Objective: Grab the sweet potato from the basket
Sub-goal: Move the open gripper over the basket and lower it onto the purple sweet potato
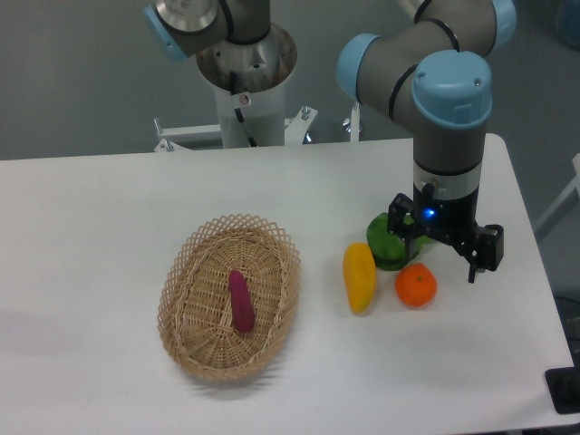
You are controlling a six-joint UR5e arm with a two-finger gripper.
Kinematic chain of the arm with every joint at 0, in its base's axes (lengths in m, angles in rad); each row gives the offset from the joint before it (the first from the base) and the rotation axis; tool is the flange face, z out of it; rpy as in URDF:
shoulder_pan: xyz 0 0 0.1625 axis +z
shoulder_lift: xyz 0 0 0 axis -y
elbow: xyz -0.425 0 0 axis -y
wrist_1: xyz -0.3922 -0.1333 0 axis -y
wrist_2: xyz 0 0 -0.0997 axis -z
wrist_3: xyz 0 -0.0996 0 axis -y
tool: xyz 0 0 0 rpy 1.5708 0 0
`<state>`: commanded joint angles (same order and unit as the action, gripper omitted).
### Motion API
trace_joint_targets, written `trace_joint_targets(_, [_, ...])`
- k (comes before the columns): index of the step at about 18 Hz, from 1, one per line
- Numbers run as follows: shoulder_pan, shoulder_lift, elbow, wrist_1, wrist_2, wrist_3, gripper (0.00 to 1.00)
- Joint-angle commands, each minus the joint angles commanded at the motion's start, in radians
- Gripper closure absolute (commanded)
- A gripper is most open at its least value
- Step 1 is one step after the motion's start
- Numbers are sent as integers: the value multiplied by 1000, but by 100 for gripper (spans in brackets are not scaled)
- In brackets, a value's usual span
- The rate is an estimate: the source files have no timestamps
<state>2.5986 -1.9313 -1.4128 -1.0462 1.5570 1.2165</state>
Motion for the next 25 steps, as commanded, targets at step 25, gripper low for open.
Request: trace_joint_targets(25, [-336,9,-293,102,6,-744,0])
